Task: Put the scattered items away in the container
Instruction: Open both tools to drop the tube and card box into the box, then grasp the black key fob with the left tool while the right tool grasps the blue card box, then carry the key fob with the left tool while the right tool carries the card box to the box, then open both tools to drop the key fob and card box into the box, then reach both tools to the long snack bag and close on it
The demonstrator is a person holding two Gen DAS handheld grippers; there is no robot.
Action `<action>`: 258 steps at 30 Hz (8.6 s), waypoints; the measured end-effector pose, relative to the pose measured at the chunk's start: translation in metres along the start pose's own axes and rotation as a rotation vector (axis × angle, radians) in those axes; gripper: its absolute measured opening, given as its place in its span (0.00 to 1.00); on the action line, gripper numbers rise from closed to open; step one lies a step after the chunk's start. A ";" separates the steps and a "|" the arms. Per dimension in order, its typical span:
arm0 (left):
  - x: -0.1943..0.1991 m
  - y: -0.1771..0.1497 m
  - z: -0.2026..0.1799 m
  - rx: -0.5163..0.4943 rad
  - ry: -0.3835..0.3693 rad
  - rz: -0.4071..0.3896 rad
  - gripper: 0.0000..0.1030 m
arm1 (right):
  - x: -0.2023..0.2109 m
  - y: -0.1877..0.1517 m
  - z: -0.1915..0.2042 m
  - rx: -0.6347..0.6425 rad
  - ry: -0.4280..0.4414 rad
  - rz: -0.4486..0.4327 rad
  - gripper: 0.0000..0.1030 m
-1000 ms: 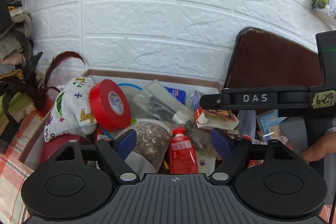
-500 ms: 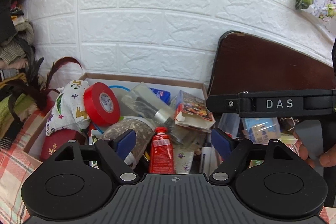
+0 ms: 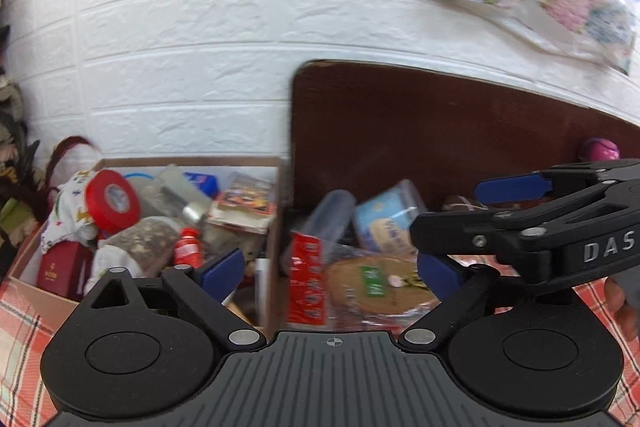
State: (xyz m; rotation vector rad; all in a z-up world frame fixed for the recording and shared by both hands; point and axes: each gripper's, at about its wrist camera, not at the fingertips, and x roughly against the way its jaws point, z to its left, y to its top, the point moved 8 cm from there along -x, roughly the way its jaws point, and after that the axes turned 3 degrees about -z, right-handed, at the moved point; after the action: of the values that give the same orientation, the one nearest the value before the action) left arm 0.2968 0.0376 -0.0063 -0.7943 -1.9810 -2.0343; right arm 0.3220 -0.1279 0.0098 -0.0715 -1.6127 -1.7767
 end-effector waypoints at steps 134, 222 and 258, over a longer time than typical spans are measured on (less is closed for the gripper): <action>-0.067 0.061 0.202 0.103 0.209 0.065 0.50 | -0.159 0.063 0.108 0.530 0.083 0.040 0.89; -0.126 -0.091 -0.024 0.123 0.139 0.132 0.94 | -0.056 -0.150 -0.139 0.095 -0.109 0.077 0.74; -0.152 -0.111 -0.030 0.325 0.021 0.250 0.21 | -0.002 -0.166 -0.164 0.031 -0.127 0.090 0.43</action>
State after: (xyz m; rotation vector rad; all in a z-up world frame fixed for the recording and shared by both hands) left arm 0.3622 -0.0160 -0.1768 -0.8876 -2.0122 -1.5275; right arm 0.3029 -0.2797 -0.1663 -0.2432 -1.6986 -1.7070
